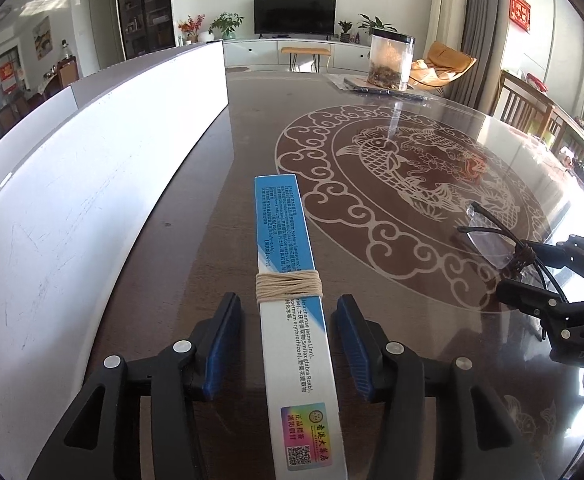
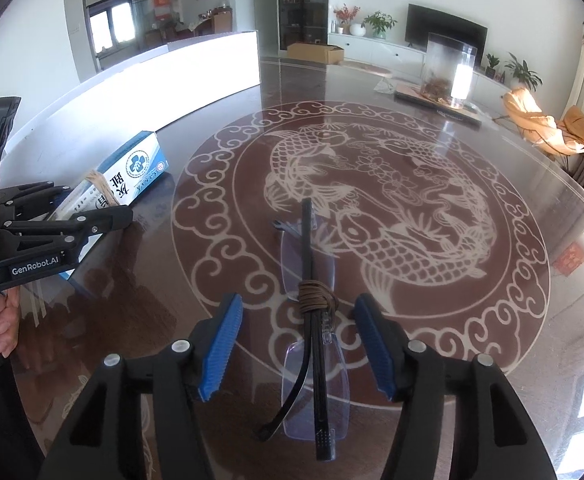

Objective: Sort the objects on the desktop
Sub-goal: 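Carry the medicine box and eyeglasses over the cardboard tray, then open both grippers to drop the box and eyeglasses into the tray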

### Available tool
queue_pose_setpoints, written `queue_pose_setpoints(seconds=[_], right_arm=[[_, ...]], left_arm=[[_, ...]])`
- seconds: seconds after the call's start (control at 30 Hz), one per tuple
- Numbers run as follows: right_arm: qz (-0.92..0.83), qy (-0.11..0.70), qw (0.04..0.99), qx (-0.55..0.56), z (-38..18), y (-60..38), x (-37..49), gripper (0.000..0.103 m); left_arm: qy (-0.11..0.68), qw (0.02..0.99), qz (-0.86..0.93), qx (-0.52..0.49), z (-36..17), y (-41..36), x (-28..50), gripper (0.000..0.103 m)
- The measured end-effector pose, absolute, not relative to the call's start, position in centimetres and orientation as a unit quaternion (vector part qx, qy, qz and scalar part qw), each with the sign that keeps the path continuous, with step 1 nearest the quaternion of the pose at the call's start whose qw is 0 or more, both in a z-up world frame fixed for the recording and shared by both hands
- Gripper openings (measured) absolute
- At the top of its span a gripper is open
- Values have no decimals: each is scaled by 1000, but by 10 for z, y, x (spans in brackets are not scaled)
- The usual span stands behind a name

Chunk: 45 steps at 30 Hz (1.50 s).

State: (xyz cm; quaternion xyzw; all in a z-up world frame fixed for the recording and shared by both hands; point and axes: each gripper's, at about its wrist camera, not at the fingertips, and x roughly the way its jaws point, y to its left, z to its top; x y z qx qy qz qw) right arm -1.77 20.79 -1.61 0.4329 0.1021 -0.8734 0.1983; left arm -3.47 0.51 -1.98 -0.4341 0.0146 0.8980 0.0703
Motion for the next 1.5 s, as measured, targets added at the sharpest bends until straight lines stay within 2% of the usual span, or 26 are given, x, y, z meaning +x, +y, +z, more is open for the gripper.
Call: queue_pose_setpoints(seconds=[0.03, 0.07, 0.1, 0.13, 0.17, 0.43, 0.63, 0.8, 0.97, 1.07, 1.2, 1.23, 1.27, 1.3, 1.37, 1.4, 1.43, 1.5], right_arm=[[-868, 109, 199, 443, -15, 207, -21, 59], [-862, 113, 200, 452, -13, 206, -25, 47], [-856, 120, 202, 461, -11, 205, -28, 20], [-852, 130, 200, 467, -8, 203, -29, 14], [-849, 137, 201, 468, -3, 201, -30, 13], [-871, 120, 232, 416, 72, 197, -10, 13], [-875, 118, 293, 368, 119, 143, -16, 13], [-864, 86, 370, 332, 155, 61, -35, 13], [-836, 68, 429, 335, 156, -45, -58, 13], [-804, 70, 449, 385, 130, -103, -74, 13], [-771, 114, 434, 452, 83, -160, -89, 14], [-767, 117, 425, 466, 73, -167, -95, 17], [-761, 120, 419, 480, 64, -173, -101, 30], [-760, 122, 413, 487, 59, -177, -105, 49], [-767, 122, 408, 480, 59, -174, -110, 69], [-770, 119, 408, 475, 62, -168, -111, 71], [-772, 120, 409, 471, 66, -164, -112, 72], [-781, 134, 400, 460, 79, -152, -113, 82]], left_arm=[[20, 74, 895, -439, -19, 6, -39, 58], [38, 72, 891, -446, -20, 10, -43, 58], [44, 82, 887, -451, -19, 12, -47, 50], [41, 93, 886, -453, -16, 11, -50, 35], [31, 106, 882, -458, -14, 10, -54, 25], [-71, 129, 914, -378, 51, -22, -12, 25], [-120, 108, 930, -330, 114, -69, 12, 25], [-109, 34, 941, -319, 149, -139, 16, 25], [-126, -51, 916, -378, 123, -216, -2, 25], [-134, -82, 893, -422, 90, -242, -13, 25], [-139, -100, 863, -476, 55, -260, -20, 28], [-142, -108, 856, -485, 49, -263, -20, 28], [-143, -114, 852, -490, 45, -263, -21, 32], [-141, -118, 852, -490, 45, -262, -21, 47], [-127, -135, 861, -474, 49, -259, -15, 67], [-118, -143, 868, -461, 53, -258, -12, 73], [-112, -150, 874, -449, 57, -256, -8, 74], [-105, -165, 883, -427, 66, -253, 1, 77]])
